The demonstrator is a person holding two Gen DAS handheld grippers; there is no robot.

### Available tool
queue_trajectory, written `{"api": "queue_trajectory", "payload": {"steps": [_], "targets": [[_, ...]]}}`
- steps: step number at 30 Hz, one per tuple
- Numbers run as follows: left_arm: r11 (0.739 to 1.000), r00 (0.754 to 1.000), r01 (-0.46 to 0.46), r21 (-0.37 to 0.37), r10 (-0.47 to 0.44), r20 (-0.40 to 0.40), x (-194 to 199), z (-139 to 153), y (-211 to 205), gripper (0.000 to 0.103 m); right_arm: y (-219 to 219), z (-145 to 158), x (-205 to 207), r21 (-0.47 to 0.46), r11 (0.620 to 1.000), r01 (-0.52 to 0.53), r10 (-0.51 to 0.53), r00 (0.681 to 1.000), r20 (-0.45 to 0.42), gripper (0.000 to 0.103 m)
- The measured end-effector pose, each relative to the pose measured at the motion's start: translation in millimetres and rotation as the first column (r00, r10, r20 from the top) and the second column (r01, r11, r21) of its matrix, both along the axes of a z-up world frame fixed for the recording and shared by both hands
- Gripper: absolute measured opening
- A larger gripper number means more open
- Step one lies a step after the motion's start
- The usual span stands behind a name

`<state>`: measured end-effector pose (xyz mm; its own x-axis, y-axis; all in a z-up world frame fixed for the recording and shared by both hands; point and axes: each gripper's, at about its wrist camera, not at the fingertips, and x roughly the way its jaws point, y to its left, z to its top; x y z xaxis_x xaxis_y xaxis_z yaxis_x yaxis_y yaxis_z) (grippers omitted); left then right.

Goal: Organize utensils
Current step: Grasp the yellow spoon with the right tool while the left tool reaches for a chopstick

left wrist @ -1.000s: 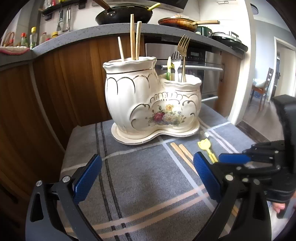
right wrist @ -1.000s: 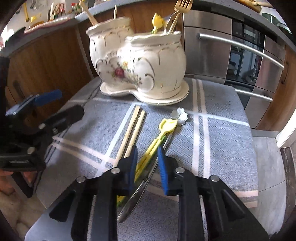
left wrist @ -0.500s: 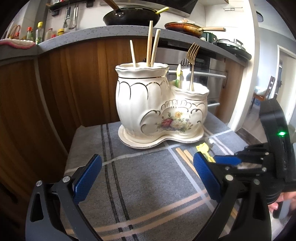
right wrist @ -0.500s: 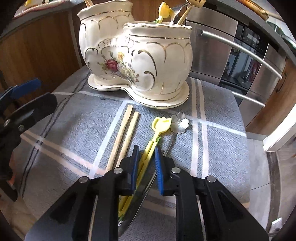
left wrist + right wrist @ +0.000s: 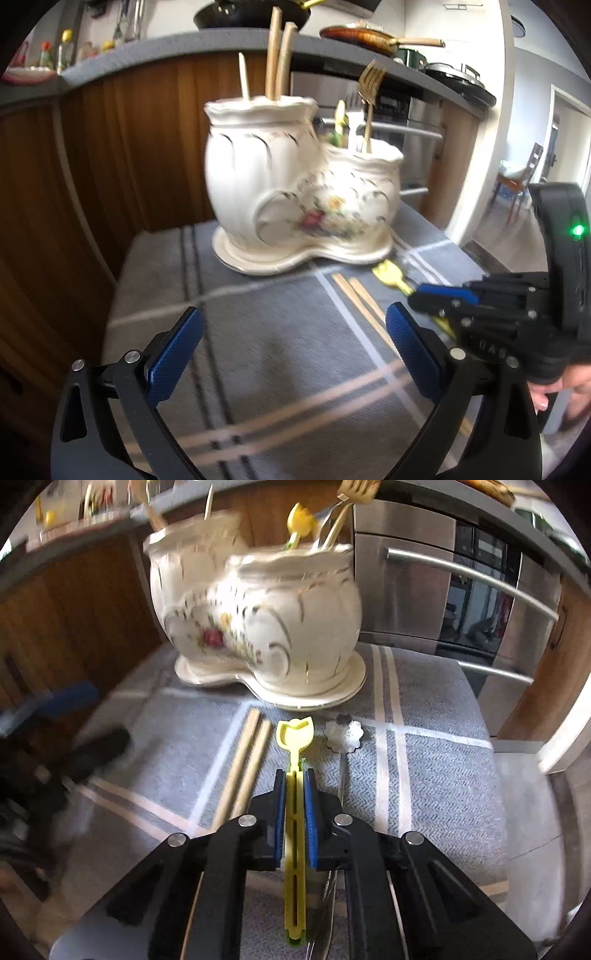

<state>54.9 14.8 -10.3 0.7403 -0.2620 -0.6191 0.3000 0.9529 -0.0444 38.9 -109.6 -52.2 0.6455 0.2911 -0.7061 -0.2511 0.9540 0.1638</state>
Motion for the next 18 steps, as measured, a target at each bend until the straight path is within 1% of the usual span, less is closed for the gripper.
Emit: {"api": "queue_trajectory", "payload": {"steps": [4, 7, 8, 10, 12, 14, 16, 18], "targets": [[1.0, 0.998, -0.016, 0.019, 0.017, -0.053, 2, -3, -14, 0.098, -13, 13, -5, 0.084, 0.996, -0.028, 0.024, 0.999, 0.047, 0.01], [0.999, 0.995, -0.024, 0.037, 0.027, -0.101, 1, -7, -26, 0.098, -19, 23, -11, 0.11, 0.993, -0.044, 0.033, 0.995, 0.098, 0.01], [0.999, 0.993, -0.03, 0.044, 0.035, -0.117, 1, -10, -30, 0.098, -23, 29, -16, 0.118, 0.992, -0.048, 0.031, 0.99, 0.139, 0.01], [0.997, 0.987, -0.05, 0.053, 0.058, -0.153, 2, -17, -36, 0.097, -27, 37, -24, 0.116, 0.992, -0.05, 0.027, 0.981, 0.193, 0.01], [0.995, 0.979, -0.077, 0.064, 0.088, -0.185, 5, -22, -40, 0.095, -34, 43, -33, 0.135, 0.99, -0.051, 0.018, 0.971, 0.237, 0.01], [0.992, 0.977, -0.095, 0.078, 0.108, -0.186, 5, -22, -44, 0.093, -41, 47, -36, 0.153, 0.987, -0.051, 0.01, 0.966, 0.259, 0.01], [0.989, 0.975, -0.108, 0.1, 0.125, -0.185, 5, -21, -49, 0.089, -46, 48, -40, 0.167, 0.985, -0.05, 0.004, 0.964, 0.265, 0.01], [0.989, 0.972, -0.104, 0.104, 0.123, -0.199, 5, -22, -54, 0.083, -52, 48, -40, 0.185, 0.982, -0.045, -0.005, 0.965, 0.261, 0.01]]}}
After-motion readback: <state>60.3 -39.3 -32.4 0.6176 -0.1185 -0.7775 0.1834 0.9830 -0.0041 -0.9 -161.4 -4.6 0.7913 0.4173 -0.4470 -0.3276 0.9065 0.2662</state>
